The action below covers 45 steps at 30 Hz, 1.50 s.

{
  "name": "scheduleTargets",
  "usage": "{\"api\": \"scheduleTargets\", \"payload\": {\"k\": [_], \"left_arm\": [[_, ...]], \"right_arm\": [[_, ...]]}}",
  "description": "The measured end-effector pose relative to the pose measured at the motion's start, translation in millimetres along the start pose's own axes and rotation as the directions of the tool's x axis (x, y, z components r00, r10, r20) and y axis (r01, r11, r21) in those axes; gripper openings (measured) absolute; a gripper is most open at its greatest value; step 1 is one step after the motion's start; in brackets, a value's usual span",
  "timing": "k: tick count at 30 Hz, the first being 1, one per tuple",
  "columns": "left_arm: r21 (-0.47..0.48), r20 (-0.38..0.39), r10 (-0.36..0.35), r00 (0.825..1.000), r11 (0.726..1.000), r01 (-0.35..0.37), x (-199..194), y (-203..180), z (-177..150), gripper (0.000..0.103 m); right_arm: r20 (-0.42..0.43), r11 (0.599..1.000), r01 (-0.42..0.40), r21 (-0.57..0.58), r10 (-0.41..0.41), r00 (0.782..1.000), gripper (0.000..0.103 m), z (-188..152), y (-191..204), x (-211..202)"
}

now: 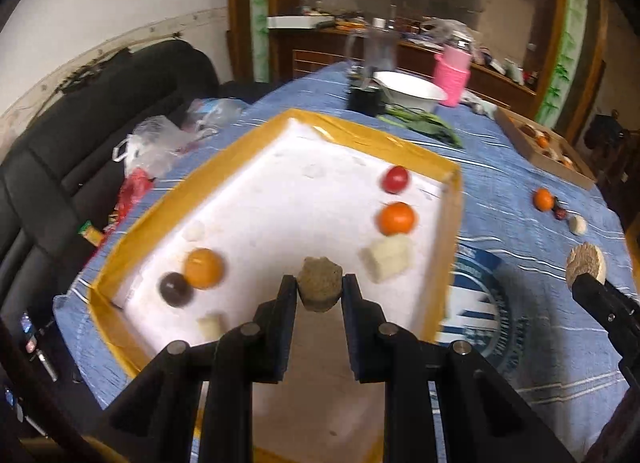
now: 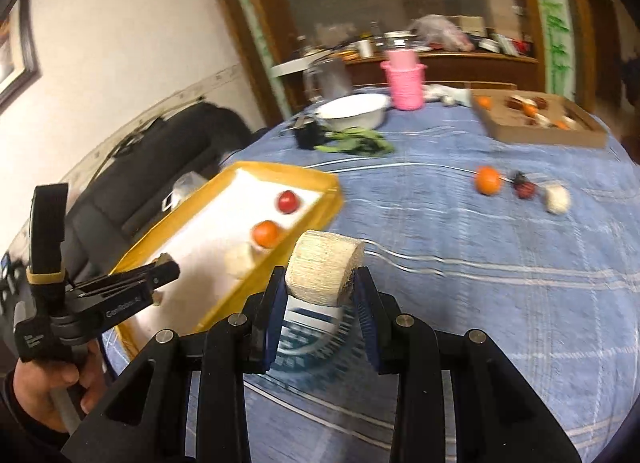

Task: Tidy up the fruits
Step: 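Carry both cork pieces over the white tray, then lower the right tool's cork cylinder into the tray while the left tool releases its cork piece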

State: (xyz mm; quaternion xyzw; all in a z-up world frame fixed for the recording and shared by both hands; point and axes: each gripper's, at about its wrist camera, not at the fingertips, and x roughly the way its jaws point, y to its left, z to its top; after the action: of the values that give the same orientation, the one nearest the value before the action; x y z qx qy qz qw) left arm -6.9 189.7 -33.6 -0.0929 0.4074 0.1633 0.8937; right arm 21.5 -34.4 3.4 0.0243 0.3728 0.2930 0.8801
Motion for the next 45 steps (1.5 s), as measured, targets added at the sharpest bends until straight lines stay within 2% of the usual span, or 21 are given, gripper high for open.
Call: {"api": "scheduleTargets", "payload": {"k": [8,26,34,45], "left_arm": [[-0.027,-0.024,0.029,0.999,0.999,-0.03,17.8,22.7,2.2,0.025],[-0.058,-0.048,0.078,0.996,0.995,-0.081,41.9,42.4,24.3,0.025],[-0.08,-0.088,0.087,0.992,0.992,-0.094,52.2,48.4,25.4,0.025],[-0.102,-0.101,0.099,0.99,0.989,-0.109,52.0,54.3,27.3,0.026]], "right_arm": [[-0.05,0.994,-0.046,-0.1,0.042,0.998,0.032,17.8,44.5,44.3],[-0.143,0.989,-0.069,-0.132,0.05,0.988,0.032,42.9,63.8,118.2],[-0.177,0.987,-0.073,-0.144,0.047,0.983,0.032,43.8,64.1,135.0],[-0.189,0.984,-0.061,-0.17,0.029,0.982,0.033,44.2,66.9,140.7]]}}
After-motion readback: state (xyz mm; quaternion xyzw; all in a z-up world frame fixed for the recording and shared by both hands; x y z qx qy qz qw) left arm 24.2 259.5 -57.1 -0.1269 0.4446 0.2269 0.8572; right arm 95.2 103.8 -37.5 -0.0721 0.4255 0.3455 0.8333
